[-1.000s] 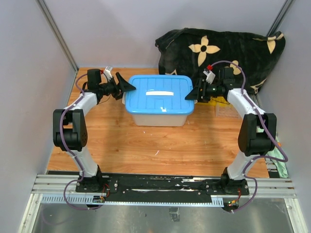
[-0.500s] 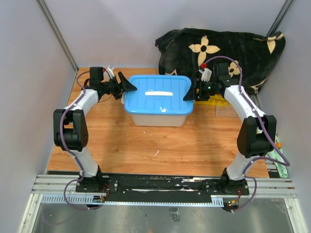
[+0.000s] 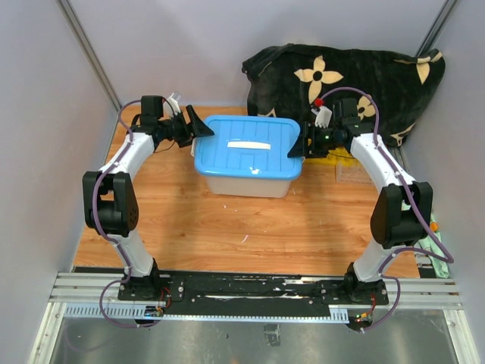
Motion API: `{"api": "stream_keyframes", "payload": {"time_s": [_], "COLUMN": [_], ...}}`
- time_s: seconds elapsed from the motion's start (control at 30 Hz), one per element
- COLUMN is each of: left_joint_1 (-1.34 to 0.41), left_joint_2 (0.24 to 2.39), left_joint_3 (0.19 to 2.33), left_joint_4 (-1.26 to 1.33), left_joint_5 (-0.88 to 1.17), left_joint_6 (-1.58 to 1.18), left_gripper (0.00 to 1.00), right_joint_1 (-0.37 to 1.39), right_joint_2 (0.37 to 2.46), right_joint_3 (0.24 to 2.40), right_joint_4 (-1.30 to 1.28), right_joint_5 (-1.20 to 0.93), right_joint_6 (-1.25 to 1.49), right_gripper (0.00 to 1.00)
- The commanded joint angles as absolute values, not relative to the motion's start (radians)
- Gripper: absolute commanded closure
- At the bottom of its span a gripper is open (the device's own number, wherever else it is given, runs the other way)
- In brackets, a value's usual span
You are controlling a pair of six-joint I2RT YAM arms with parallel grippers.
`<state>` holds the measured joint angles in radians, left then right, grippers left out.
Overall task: Organize the chemistry lab equipment
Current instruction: Close the lid of the storage box.
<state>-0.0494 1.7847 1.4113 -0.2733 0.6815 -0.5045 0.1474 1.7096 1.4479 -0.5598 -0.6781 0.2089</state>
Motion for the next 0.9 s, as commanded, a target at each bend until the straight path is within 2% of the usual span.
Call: {"api": "stream_keyframes", "payload": {"time_s": [0.0, 0.33, 0.87], "left_joint_1": [-0.090, -0.142, -0.205], "left_joint_2": [1.756, 1.760, 1.796], "left_joint_3": [1.464, 1.617, 1.702], "left_joint_4": [-0.337, -0.569, -0.711], "left_joint_5": [0.730, 0.555, 0.402], "left_joint_6": [-0.477, -0.387, -0.353], "left_gripper": [0.22, 0.26, 0.32], "right_joint_1": [0.193, 0.246, 0.283], "right_joint_2": [1.704, 1.718, 1.733], "right_joint_3": [1.449, 1.509, 1.532], "right_joint_4": [-0.613, -0.687, -0.726], "right_joint_5": [-0.609, -0.503, -0.439], "right_joint_6": [0.149, 0.119, 0.114], "right_gripper": [0.43, 0.44, 0.46]}}
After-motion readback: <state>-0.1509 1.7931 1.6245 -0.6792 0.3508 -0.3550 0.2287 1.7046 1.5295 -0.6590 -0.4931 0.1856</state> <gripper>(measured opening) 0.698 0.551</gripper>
